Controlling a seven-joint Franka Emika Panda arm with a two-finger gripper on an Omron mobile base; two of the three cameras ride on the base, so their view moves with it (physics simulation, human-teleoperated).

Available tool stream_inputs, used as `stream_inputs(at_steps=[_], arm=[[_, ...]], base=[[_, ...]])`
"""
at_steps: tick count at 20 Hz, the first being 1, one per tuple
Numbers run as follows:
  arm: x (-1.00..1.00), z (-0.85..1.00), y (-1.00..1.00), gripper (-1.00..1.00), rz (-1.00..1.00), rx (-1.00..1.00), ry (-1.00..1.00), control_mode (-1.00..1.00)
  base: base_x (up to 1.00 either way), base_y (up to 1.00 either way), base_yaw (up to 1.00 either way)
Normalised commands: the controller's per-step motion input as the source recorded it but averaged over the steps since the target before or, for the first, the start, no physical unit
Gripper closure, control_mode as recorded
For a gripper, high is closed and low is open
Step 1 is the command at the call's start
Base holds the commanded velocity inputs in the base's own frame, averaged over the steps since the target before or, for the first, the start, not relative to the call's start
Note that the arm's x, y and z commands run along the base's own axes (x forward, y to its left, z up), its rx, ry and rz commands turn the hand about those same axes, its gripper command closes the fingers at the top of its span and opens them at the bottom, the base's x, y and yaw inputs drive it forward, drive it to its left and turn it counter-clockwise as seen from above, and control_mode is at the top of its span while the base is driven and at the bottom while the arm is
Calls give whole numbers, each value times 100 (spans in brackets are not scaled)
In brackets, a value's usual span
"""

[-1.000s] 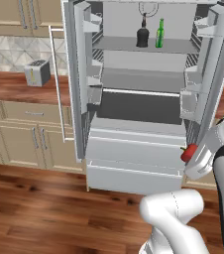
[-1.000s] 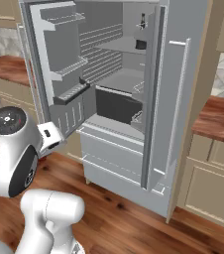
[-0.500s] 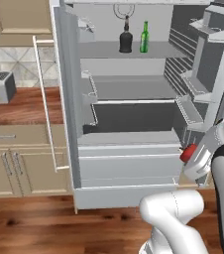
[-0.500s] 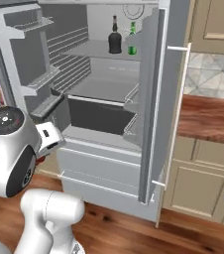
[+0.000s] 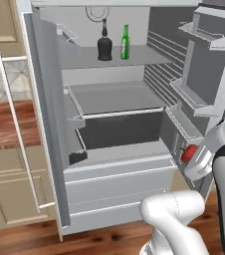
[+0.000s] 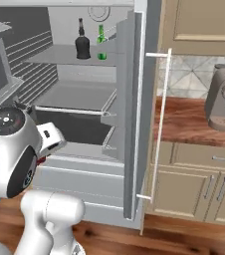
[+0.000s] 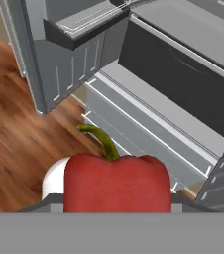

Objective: Place the liquor and beer on the top shelf of the fridge to keep them out of children's reach, and place the bell pepper on lower shelves for easy access.

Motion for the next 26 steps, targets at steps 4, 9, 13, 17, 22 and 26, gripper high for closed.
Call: stream_inputs(at_steps=[4,9,13,17,22,26], arm=[[0,0,0,100,0,0,0,100],[0,0,0,100,0,0,0,100],[0,0,0,100,0,0,0,100],[0,0,0,100,0,0,0,100],[0,0,0,100,0,0,0,100],[0,0,0,100,0,0,0,100]], base=[[49,46,-27],[51,60,-19],[54,48,-15],[64,2,-8],[62,0,-2],[55,0,0]])
